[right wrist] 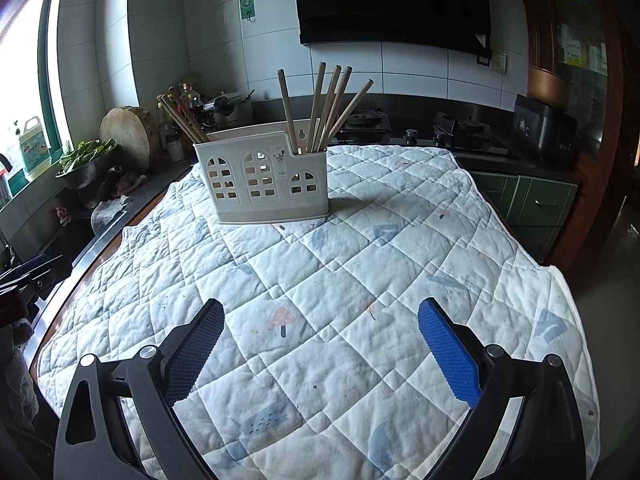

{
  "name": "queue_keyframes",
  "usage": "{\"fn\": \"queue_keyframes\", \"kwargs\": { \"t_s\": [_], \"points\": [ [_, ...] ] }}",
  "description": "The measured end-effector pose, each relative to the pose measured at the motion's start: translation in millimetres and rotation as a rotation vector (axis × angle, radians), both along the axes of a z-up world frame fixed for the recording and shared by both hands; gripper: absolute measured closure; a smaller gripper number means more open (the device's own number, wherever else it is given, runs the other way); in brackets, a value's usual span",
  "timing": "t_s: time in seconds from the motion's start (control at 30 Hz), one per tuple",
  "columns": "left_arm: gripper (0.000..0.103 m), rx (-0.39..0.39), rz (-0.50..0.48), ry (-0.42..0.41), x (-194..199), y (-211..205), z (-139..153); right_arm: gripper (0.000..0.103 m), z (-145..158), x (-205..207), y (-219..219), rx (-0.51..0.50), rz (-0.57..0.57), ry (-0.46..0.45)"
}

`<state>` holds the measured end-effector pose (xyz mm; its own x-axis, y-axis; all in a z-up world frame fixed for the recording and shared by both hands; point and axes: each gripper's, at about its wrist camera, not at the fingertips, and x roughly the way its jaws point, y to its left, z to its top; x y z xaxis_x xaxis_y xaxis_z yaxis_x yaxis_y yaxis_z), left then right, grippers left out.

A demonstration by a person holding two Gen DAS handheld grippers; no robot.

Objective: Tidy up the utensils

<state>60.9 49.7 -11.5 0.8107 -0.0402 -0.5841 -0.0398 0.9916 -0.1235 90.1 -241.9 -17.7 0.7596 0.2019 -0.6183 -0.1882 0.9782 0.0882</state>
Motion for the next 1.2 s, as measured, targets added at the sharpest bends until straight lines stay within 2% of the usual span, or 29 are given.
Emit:
{"fn": "queue_keyframes", "kwargs": {
  "t_s": [0.37,1.2],
  "points": [
    [0.005,0.027,0.003,0.004,-6.6,-0.8,-3.8,0.008,1.2,-4.9,-3.2,0.001,-0.002,-0.002],
    [0.005,0.030,-0.018,0.030,-6.3,-6.4,-10.2,0.008,2.4,-7.6,-1.5,-0.001,0.003,0.001]
  ]
}}
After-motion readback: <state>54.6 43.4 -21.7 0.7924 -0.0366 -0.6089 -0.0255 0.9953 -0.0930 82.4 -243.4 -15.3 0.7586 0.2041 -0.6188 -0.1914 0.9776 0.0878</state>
